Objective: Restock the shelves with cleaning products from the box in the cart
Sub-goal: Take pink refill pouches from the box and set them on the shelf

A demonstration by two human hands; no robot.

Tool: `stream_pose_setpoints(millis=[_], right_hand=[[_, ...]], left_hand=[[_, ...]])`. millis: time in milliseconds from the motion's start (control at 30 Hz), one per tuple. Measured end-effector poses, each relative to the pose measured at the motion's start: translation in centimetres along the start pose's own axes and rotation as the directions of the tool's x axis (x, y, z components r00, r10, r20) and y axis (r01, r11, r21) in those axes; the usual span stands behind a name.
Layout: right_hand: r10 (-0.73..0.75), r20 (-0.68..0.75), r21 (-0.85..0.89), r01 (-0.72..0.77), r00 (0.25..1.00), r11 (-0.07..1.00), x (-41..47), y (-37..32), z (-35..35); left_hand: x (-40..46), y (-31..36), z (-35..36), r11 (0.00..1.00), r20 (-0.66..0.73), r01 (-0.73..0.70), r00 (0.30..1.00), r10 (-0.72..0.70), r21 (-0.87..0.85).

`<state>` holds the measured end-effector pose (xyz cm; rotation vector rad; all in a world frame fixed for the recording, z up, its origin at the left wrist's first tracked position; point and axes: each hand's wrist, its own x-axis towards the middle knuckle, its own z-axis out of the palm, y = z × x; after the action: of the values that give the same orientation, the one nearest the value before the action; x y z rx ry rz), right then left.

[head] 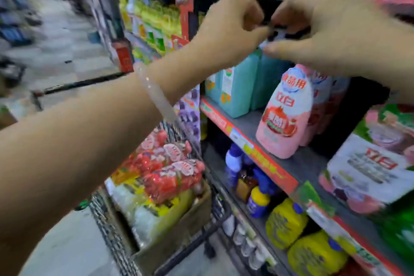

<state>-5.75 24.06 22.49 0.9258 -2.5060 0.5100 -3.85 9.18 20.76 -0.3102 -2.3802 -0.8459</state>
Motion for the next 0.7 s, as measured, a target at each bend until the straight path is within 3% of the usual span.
stream_pose_setpoints(millis=[67, 133, 200, 267, 433, 533, 600, 700], right_hand=[[0.030, 0.235, 0.031, -0.038, 0.971, 0.999, -1.1, -1.0, 6.0], [0.067, 0.450, 0.110, -0.130, 0.891, 0.985, -2.7, -2.5, 13.0], [0.100, 0.587, 0.142, -0.224, 0.803, 0.964, -3.9, -2.5, 19.6], [0.115, 0.650, 0.148, -0.273, 0.751, 0.951, -4.9, -3.1, 24.6], [0.212, 0.757, 0.185, -0.514, 0.618, 0.838, -6.8, -4.9, 33.8], [0.381, 0.755, 0.174, -0.722, 0.535, 0.669, -7.7, -4.7, 37.7], [0.463, 0.761, 0.200, -0.844, 0.454, 0.498, -8.1, -4.4, 39.7], [0.512, 0.831, 0.226, -0.973, 0.217, 0.045, -8.2, -4.1, 41.8]], left_hand=[[-2.4, -5.5, 0.5, 0.966, 0.128, 0.214, 0.964, -0.233, 0.143], [-6.8, -10.7, 0.1, 0.882, 0.257, 0.390, 0.853, -0.454, 0.265], [-9.6, -14.5, 0.2, 0.804, 0.296, 0.517, 0.750, -0.591, 0.295], [-12.1, -18.1, 0.6, 0.733, 0.326, 0.604, 0.656, -0.680, 0.313], [-16.6, -25.3, 3.6, 0.629, 0.389, 0.667, 0.498, -0.775, 0.399], [-18.0, -27.9, 6.4, 0.610, 0.456, 0.668, 0.425, -0.782, 0.425], [-18.4, -29.5, 8.0, 0.610, 0.474, 0.640, 0.401, -0.784, 0.467], [-18.6, -31.4, 9.9, 0.568, 0.445, 0.642, 0.366, -0.817, 0.515]])
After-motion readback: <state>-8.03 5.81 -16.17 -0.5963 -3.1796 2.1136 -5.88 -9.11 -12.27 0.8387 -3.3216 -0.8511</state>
